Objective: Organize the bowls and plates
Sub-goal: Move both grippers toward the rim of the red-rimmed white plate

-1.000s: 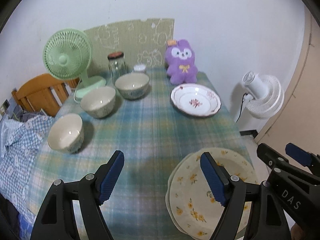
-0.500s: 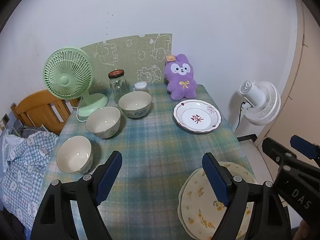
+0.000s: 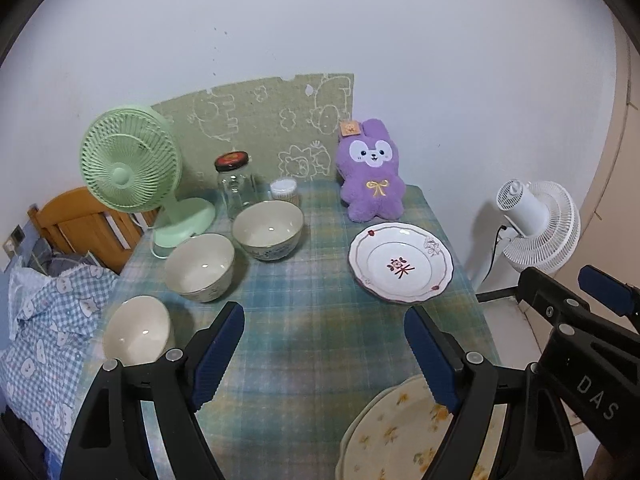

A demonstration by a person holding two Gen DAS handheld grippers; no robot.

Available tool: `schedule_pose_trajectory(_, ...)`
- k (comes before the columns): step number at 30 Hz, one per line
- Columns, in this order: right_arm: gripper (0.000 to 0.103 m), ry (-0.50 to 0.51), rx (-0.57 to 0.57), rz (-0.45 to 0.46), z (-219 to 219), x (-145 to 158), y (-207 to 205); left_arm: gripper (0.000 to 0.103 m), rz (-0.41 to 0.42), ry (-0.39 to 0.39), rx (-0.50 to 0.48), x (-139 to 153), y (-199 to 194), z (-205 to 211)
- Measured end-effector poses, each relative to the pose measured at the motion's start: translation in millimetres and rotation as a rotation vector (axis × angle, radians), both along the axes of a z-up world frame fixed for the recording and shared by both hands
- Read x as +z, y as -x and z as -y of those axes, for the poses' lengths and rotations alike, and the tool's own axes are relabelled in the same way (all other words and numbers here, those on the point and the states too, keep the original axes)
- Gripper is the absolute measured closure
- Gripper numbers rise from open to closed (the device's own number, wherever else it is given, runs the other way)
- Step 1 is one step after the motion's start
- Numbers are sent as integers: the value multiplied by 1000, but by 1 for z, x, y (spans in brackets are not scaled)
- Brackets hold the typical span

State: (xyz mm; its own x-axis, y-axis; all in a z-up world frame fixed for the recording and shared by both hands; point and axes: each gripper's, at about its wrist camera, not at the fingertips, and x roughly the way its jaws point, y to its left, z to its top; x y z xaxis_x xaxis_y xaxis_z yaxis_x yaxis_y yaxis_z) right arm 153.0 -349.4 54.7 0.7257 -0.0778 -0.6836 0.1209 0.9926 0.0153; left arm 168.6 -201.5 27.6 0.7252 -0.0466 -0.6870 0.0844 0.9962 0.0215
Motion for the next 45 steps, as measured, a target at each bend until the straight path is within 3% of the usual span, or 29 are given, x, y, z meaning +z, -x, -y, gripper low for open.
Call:
schedule_pose_trajectory(16,37,-6,46,-15,30,-22,-78,26,-20,-1,52,-23,-70,26)
schedule_pose_trajectory(22,44,-8,51,-30,37,-39,-103,28,-30,71,117,-30,-99,25)
schedule_pose_trajectory(29,44,-37,54,-48,51,-58,-130,30,-36,9,110,-46,-121,38)
schedule_pose_trajectory(45,44,-55,64,-53,71,-88,-190,33,-81,-25,87,-78,-172,63)
